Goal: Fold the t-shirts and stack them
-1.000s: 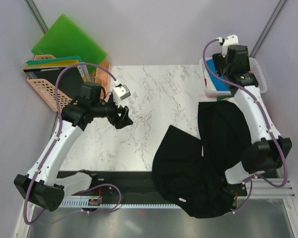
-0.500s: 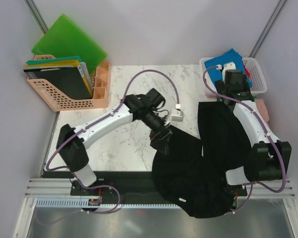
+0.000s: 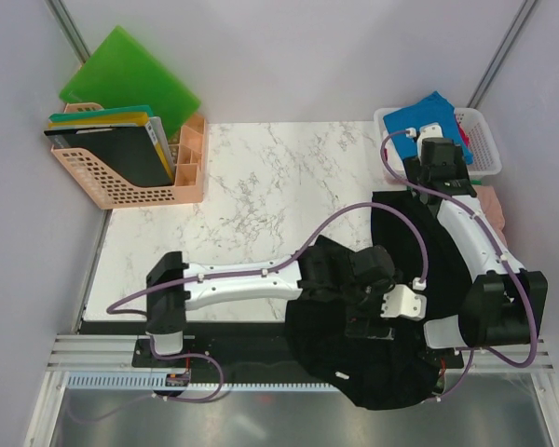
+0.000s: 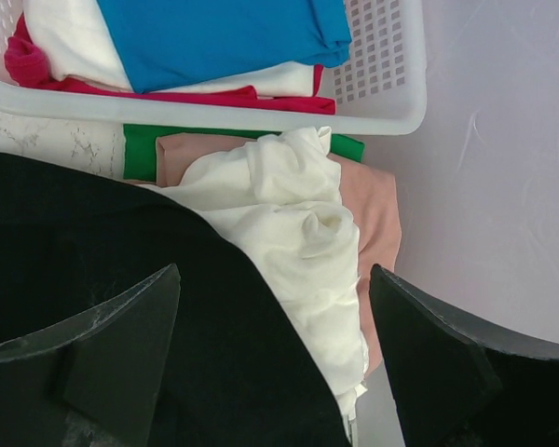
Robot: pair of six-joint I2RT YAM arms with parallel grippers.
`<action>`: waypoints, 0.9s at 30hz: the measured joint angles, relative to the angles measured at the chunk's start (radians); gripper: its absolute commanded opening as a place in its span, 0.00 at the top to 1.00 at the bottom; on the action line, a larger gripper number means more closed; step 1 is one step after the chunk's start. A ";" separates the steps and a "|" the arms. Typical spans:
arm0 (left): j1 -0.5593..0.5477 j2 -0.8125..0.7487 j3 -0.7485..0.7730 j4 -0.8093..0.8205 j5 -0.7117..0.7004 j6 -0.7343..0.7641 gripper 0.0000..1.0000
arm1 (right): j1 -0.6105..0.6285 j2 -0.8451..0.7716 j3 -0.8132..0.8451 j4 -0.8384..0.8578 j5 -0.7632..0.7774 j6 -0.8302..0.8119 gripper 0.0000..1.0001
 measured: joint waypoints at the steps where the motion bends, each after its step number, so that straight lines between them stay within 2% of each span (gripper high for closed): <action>1: -0.002 0.026 0.014 0.012 -0.003 -0.005 0.00 | 0.000 0.000 -0.004 -0.001 0.000 0.002 0.10; 9: 0.024 0.190 0.111 0.077 -0.001 -0.006 0.00 | 0.000 -0.004 -0.030 0.001 -0.018 0.011 0.11; 22: 0.023 0.206 0.279 0.124 0.154 -0.065 0.00 | 0.000 -0.011 -0.127 0.022 -0.026 0.012 0.11; 27: 0.018 0.220 0.287 0.130 0.228 -0.083 0.02 | 0.000 -0.013 -0.127 0.030 -0.026 0.008 0.11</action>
